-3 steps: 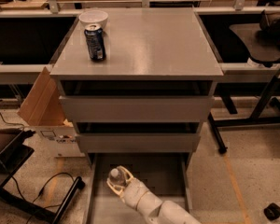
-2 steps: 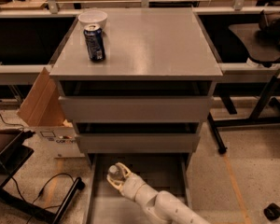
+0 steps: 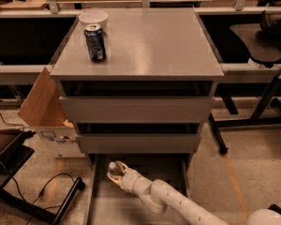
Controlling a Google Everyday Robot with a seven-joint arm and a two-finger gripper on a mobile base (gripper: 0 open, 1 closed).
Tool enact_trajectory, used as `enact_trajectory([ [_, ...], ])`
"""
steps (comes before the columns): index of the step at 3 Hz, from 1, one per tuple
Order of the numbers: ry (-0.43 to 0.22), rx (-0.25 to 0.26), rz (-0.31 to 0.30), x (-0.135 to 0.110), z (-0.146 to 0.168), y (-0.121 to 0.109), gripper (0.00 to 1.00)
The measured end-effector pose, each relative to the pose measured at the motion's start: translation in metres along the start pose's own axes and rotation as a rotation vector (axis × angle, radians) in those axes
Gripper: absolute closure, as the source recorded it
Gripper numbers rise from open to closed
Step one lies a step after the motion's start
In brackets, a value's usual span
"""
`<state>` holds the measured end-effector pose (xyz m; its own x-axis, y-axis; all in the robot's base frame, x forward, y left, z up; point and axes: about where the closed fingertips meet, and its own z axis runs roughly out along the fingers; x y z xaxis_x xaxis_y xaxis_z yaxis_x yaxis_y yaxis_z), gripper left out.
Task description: Place water bottle into bottom drawer
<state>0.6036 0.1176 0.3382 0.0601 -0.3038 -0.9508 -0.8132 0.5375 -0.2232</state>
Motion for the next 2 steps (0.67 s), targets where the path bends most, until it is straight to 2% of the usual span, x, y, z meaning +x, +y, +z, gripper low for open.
enact_trajectory([
  [1, 0.016, -0.057, 0.109, 0.036, 0.026, 0.008, 1.0],
  [2, 0.014, -0.077, 0.178, 0.053, 0.036, 0.018, 1.0],
])
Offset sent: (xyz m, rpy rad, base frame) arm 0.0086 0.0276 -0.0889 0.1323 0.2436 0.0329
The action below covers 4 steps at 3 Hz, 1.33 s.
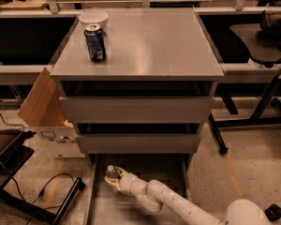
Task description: Place water bottle into bottom drawer
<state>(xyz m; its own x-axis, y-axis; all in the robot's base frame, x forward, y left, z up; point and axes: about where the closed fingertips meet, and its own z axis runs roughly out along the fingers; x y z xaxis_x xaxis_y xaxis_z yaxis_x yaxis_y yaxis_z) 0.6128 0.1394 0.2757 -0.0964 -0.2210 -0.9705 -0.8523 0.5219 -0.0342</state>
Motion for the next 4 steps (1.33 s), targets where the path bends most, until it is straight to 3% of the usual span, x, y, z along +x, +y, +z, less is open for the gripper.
enact_trajectory([
  [4, -0.012, -0.004, 0.161, 0.071, 0.016, 0.027, 1.0],
])
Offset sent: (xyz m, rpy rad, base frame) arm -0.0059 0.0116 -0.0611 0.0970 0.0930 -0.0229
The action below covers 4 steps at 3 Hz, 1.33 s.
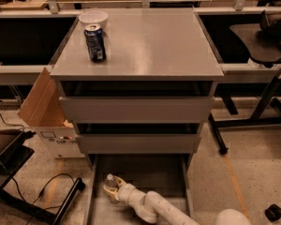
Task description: Place water bottle into bottom drawer
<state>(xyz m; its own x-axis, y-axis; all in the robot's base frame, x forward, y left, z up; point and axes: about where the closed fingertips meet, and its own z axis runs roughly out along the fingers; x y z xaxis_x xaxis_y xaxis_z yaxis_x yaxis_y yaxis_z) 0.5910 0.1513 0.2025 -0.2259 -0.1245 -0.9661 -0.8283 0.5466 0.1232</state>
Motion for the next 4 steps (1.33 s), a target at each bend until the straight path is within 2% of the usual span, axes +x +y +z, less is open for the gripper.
enact_trajectory([
  [1, 0.0, 0.0, 0.0, -0.0032, -0.0007, 0.0004, 0.82],
  [4, -0.001, -0.002, 0.0, -0.0044, 0.0002, 0.0017, 0.13],
])
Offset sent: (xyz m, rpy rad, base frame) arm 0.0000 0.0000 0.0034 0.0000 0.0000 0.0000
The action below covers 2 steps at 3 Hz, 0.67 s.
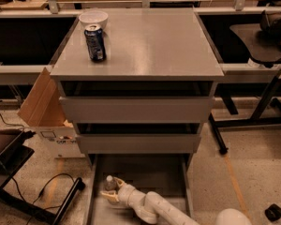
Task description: Place water bottle into bottom drawer
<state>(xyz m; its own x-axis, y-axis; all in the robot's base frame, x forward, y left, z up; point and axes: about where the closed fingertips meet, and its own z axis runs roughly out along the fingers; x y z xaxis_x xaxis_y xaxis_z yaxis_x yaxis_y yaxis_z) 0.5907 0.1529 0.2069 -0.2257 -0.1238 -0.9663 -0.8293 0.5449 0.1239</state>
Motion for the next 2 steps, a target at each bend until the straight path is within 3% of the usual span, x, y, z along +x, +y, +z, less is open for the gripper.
enact_trajectory([
  [1, -0.001, -0.002, 0.0, -0.0004, 0.0008, 0.0009, 0.0],
  [2, -0.001, -0.003, 0.001, -0.0007, 0.0009, 0.0014, 0.0],
])
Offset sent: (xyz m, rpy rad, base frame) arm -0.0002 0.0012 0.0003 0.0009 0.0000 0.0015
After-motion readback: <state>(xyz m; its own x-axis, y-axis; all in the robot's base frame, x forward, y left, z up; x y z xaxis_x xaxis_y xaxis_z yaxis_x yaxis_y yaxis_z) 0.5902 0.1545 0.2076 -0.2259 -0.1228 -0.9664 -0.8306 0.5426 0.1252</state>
